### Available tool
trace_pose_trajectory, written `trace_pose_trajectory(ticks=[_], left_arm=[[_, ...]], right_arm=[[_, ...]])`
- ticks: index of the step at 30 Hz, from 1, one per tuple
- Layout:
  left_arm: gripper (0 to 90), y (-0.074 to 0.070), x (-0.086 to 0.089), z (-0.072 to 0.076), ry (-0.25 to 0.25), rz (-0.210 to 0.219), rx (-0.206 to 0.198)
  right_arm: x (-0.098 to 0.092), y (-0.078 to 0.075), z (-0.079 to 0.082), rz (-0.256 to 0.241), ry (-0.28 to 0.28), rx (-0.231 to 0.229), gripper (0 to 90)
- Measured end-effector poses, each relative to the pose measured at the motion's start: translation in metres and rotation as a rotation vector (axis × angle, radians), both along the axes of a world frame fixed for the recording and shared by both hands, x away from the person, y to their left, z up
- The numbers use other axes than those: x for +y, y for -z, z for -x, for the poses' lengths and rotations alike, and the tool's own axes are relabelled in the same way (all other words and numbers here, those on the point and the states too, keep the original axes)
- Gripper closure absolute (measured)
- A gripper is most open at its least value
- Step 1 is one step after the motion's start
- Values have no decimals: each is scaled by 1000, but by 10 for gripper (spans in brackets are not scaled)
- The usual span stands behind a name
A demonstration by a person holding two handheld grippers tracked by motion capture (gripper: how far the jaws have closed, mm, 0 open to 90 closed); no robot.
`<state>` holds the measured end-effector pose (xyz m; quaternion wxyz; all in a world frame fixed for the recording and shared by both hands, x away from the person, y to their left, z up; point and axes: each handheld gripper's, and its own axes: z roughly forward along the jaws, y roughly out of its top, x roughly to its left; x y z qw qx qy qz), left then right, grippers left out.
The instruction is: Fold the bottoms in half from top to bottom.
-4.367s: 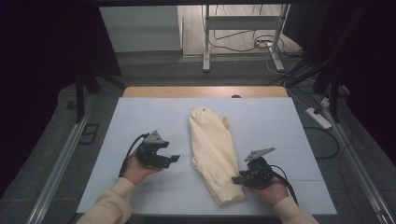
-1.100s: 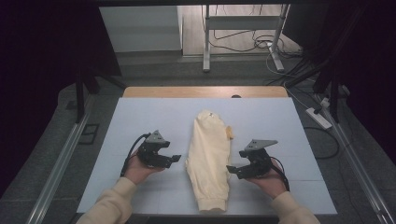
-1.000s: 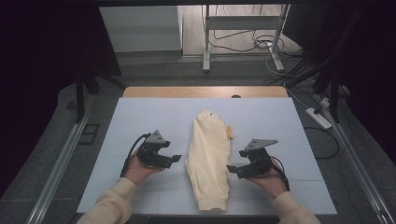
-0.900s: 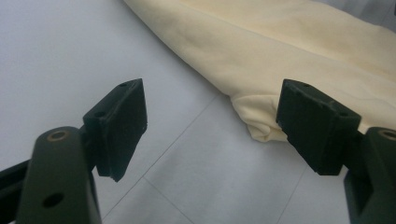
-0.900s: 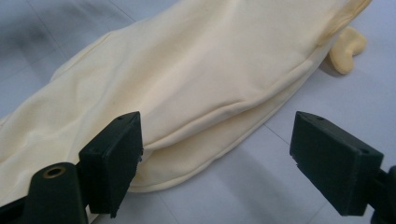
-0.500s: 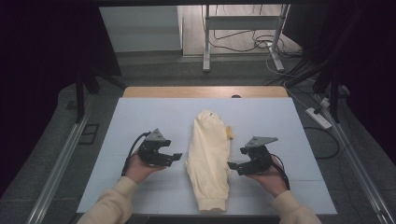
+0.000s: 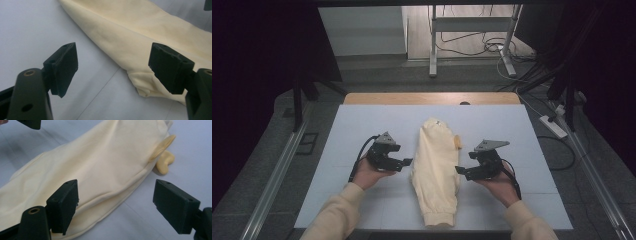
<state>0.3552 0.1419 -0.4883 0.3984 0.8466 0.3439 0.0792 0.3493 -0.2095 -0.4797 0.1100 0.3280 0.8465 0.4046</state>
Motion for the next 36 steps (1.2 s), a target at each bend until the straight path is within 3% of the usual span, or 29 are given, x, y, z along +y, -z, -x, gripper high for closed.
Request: trace_pose_trajectory(ticks=[16, 22, 36], left_arm=[[236, -10, -16, -25, 13, 6, 7], [236, -16, -21, -37, 14, 13, 8], [237, -12, -16, -56, -9, 24, 39]], right_arm=[[3, -12, -37, 10, 41, 15, 218], [4, -12, -44, 10, 44, 24, 218], [11, -14, -57, 12, 54, 30, 219]])
